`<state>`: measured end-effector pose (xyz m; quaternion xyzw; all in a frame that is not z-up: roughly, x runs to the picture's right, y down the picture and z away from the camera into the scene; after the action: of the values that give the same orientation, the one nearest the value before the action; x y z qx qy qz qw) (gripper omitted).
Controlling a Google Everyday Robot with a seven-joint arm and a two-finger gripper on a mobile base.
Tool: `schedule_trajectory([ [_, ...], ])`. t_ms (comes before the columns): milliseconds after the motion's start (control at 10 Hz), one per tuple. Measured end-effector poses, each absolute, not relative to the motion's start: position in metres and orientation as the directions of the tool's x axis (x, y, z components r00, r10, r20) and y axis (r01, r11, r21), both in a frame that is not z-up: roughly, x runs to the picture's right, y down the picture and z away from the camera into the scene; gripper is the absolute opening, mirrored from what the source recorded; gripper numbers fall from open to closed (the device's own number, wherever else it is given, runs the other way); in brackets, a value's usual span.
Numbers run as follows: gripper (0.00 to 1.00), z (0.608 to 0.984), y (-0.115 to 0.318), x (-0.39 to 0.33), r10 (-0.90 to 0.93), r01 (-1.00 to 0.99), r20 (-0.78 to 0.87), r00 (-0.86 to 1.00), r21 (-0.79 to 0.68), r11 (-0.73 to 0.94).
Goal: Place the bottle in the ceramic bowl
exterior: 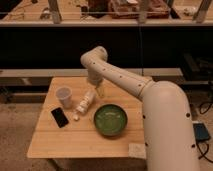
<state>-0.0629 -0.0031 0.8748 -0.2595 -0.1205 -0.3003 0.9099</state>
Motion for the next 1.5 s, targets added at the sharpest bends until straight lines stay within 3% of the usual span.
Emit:
schedule_trajectory([
  [700, 0.8, 0.915, 0.032, -0.096, -0.517, 0.644, 0.392, 0.761, -0.359, 0.675],
  [1200, 0.8, 0.914, 0.029, -0.077, -0.499, 0.752, 0.624, 0.602, -0.233, 0.616],
  [1500, 0.8, 0.921, 0.04, -0.093, -0.532, 0.832, 0.683, 0.5, -0.208, 0.515],
])
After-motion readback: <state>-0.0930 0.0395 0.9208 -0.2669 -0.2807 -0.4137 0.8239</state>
